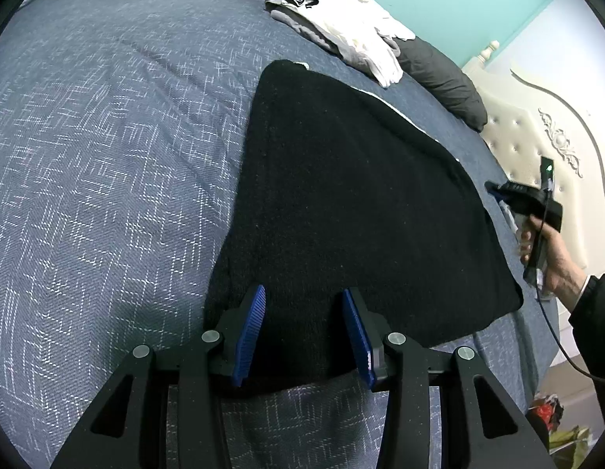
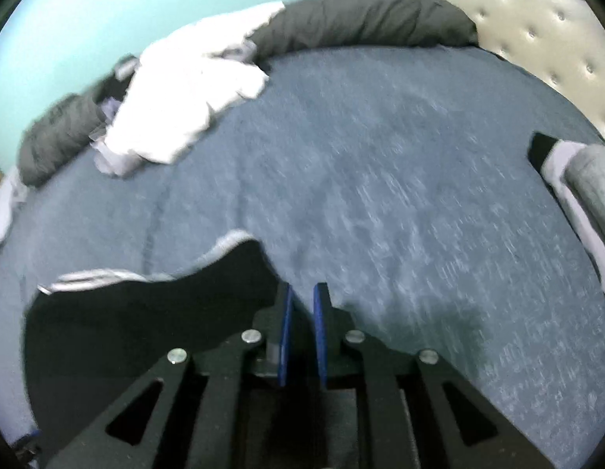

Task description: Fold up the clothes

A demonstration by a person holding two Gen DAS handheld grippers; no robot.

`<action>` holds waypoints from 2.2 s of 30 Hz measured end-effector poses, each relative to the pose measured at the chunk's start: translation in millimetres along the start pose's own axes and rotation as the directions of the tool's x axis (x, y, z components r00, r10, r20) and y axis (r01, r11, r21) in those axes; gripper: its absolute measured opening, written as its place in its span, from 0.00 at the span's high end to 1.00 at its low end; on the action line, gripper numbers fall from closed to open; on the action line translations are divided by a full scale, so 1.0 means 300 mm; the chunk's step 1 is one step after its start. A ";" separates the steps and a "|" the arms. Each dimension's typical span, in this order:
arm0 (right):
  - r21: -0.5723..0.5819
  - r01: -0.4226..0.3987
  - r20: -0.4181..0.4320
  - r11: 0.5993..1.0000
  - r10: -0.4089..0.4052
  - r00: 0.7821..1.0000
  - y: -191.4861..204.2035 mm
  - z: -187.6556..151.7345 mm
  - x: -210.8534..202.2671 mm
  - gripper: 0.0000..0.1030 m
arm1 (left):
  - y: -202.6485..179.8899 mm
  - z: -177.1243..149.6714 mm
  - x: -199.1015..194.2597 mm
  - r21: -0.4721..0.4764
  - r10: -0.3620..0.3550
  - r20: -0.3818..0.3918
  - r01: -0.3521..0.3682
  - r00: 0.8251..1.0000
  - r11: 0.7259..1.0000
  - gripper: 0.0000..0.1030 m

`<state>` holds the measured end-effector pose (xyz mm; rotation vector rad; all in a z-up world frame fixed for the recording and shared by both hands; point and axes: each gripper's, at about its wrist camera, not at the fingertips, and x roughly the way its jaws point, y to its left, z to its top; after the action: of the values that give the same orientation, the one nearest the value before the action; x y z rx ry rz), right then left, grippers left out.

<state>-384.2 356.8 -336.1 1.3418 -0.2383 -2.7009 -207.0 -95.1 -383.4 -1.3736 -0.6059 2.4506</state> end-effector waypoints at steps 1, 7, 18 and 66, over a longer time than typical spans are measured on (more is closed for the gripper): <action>-0.011 -0.029 0.004 1.000 0.029 1.000 0.016 0.006 -0.002 0.90 | 0.000 0.000 0.000 -0.002 -0.001 0.000 0.001 1.000 1.000 0.57; -0.051 -0.028 -0.153 0.998 0.020 0.988 0.074 -0.009 0.133 0.90 | -0.001 0.000 -0.003 -0.002 -0.001 -0.001 0.001 1.000 1.000 0.56; 0.139 -0.072 -0.032 0.988 0.077 0.997 0.010 -0.030 -0.006 0.90 | 0.013 0.017 -0.013 -0.028 -0.036 -0.004 0.036 0.999 0.999 0.49; 0.186 -0.265 -0.044 0.946 0.278 0.960 0.178 -0.791 -0.437 0.84 | 0.017 -0.128 -0.073 -0.352 -0.105 0.047 0.115 0.993 0.929 0.23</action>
<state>-114.2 306.2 -364.9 1.3316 -0.6231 -2.4464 -163.1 -100.1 -387.3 -1.3849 -1.1472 2.3524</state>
